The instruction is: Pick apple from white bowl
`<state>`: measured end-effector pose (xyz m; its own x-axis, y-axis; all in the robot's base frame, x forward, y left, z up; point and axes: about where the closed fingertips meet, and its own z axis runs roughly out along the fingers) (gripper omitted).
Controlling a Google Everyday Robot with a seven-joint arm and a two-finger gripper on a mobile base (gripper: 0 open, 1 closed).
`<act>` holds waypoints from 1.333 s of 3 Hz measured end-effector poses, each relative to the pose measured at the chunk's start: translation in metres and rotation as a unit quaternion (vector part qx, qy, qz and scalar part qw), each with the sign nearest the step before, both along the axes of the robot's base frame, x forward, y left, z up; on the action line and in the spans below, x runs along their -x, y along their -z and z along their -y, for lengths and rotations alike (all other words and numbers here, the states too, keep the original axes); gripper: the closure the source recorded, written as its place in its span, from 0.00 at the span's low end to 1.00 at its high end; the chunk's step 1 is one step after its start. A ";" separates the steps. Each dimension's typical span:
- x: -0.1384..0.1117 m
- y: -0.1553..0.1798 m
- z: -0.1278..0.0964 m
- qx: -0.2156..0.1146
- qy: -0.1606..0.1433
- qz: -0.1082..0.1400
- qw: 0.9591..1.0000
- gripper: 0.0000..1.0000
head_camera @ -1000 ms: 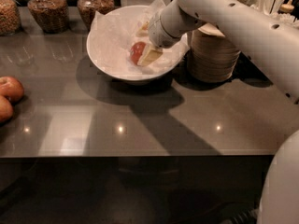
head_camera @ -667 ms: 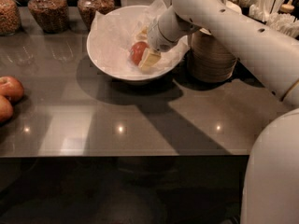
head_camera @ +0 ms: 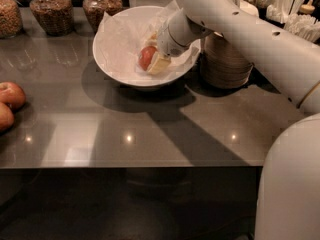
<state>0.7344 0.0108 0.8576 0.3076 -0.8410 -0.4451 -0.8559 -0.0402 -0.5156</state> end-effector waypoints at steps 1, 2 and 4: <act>0.001 -0.003 0.000 0.000 -0.001 0.007 1.000 0.79; 0.006 -0.017 -0.001 -0.003 -0.006 0.025 1.000 0.99; 0.026 -0.074 0.008 -0.034 -0.014 0.066 0.997 1.00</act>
Offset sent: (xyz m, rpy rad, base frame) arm -0.0105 -0.0021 0.0389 0.0129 -0.0977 0.0187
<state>0.7085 0.0031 0.9316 0.3907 -0.8007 -0.4542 -0.7792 -0.0250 -0.6263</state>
